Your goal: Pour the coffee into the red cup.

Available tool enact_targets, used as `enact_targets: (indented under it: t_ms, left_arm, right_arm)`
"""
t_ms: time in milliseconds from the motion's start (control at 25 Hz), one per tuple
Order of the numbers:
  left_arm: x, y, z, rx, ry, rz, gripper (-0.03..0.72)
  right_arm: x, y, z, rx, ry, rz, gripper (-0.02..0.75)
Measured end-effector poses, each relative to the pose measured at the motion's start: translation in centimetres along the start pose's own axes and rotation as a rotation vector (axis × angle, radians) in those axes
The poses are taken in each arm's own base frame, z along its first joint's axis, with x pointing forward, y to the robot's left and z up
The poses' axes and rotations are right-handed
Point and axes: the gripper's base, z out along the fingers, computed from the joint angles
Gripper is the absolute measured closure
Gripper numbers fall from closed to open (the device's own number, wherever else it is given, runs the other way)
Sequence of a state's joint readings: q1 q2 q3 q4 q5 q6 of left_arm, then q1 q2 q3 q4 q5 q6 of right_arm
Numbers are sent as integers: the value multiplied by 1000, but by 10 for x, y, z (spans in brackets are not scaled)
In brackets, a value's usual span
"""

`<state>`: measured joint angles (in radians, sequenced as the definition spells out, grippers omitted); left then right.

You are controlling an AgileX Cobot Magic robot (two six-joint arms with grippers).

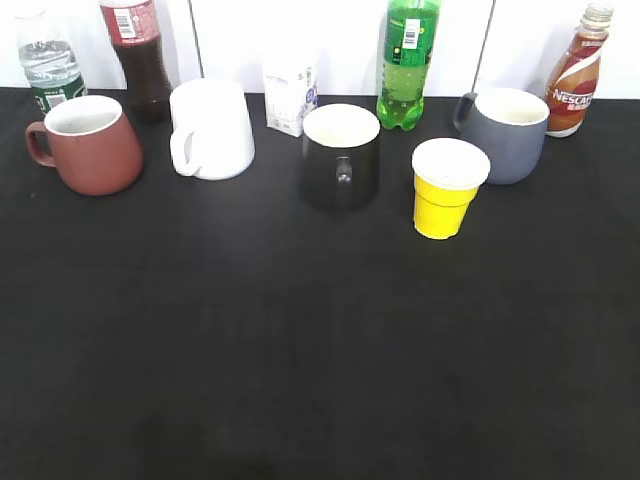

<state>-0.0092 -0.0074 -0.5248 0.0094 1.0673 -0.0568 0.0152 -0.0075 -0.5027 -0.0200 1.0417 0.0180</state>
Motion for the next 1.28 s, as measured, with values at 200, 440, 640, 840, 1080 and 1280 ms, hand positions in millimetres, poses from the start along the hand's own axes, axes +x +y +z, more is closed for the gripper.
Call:
enact_targets:
  t_ms: [200, 440, 640, 840, 1080, 1280]
  left_arm:
    - [0, 0, 0, -2, 2, -2, 449]
    - [0, 0, 0, -5, 2, 1, 449]
    - [0, 0, 0, -4, 2, 0, 449]
    - [0, 0, 0, -2, 2, -1, 449]
    - [0, 0, 0, -2, 2, -1, 449]
    - [0, 0, 0, -5, 2, 1, 449]
  right_arm:
    - [0, 0, 0, 0, -1, 0, 167]
    - [0, 0, 0, 0, -1, 0, 167]
    - [0, 0, 0, 0, -1, 0, 167]
    - [0, 0, 0, 0, -1, 0, 167]
    - [0, 0, 0, 0, -1, 0, 167]
    - [0, 0, 0, 0, -1, 0, 167]
